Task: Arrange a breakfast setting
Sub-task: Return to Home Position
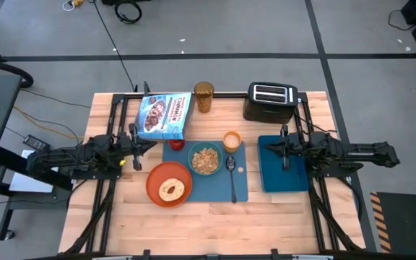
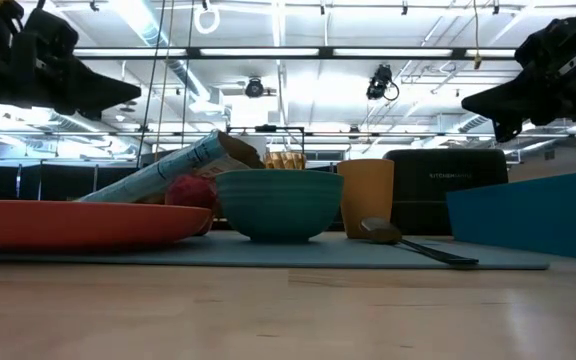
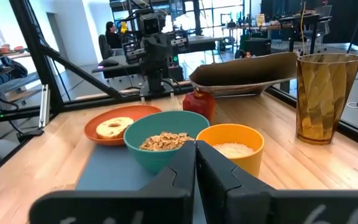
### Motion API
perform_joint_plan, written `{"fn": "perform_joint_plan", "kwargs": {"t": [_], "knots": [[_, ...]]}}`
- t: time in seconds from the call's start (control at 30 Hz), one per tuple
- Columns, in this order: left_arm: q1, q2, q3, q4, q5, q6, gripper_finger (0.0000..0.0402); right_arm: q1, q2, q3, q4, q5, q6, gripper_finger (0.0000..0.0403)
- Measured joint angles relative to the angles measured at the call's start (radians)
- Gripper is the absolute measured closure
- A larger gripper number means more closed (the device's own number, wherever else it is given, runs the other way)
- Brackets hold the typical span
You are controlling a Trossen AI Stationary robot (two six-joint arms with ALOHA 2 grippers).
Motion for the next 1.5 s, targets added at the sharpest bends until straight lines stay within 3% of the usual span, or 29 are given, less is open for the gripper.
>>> {"fn": "perform_joint_plan", "kwargs": {"t": [1.5], "knots": [[-0.008,0.000,-0.002,0.014,-0.004,-0.041,0.0388,0.000,0.000,0.000,0.000,0.000,0.000,0.0383]]}}
